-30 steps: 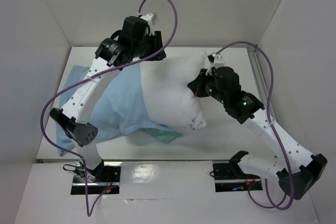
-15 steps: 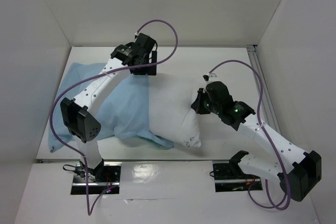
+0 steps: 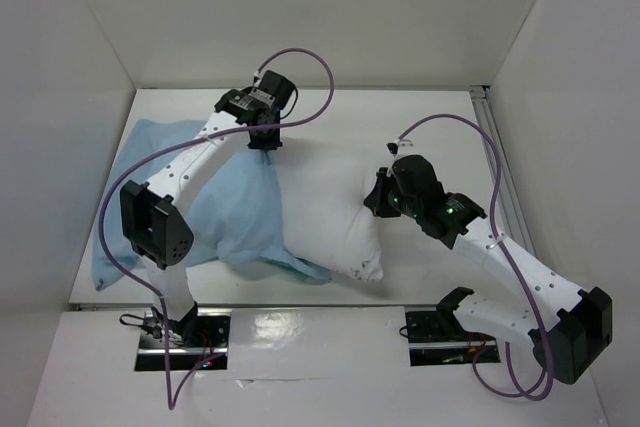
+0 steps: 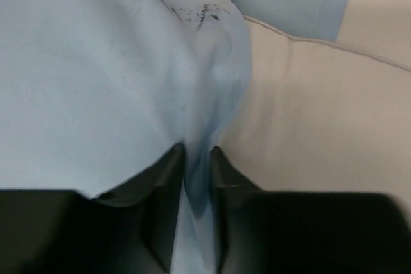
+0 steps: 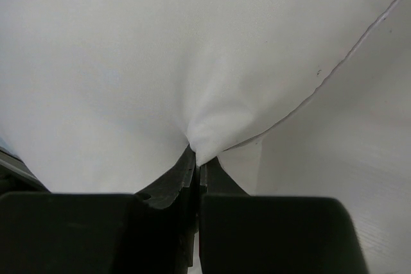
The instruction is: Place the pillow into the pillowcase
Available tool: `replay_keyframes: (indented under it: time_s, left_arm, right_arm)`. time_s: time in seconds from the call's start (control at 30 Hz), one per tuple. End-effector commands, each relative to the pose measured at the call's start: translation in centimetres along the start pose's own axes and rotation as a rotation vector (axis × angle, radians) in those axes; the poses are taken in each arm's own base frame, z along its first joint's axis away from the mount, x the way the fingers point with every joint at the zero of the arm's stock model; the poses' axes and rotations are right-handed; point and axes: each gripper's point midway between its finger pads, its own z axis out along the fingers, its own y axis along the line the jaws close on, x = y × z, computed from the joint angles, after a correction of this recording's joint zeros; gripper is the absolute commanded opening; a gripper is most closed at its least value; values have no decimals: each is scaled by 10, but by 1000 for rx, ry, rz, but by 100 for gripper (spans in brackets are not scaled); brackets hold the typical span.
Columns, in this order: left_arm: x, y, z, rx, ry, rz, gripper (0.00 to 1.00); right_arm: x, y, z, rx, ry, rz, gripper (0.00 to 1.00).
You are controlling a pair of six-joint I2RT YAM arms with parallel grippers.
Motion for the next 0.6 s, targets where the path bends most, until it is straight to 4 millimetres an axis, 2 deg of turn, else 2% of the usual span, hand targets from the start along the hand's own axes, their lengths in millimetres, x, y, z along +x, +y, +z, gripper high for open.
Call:
replay_keyframes:
  time_s: [0.0, 0.17, 0.27, 0.33, 0.43, 0.5, 0.53, 0.57]
  left_arm:
    - [-22, 31, -9, -52, -52, -72, 26]
    - [-30, 28, -13, 12, -59, -66, 0]
    - [-30, 15, -16, 90, -48, -47, 0]
    - [-31, -8, -18, 201, -49, -24, 0]
    - [-27, -56, -54, 444, -75, 48, 0]
    - [-32, -82, -77, 607, -100, 51, 0]
    - [-25, -104, -105, 793, -61, 52, 0]
    - [-26, -114, -123, 888, -56, 47, 0]
  right_arm:
    - [-32, 13, -10, -30, -115, -8, 0]
    - [-32, 13, -8, -30, -115, -8, 0]
    - [-32, 15, -5, -38, -111, -8, 0]
    - [-34, 16, -5, -43, -120, -8, 0]
    - [-40, 25, -3, -80, -138, -7, 0]
    - [-48, 36, -1, -121, -150, -8, 0]
    - [-55, 43, -2, -145, -159, -9, 0]
    - [-73, 59, -8, -194, -185, -11, 0]
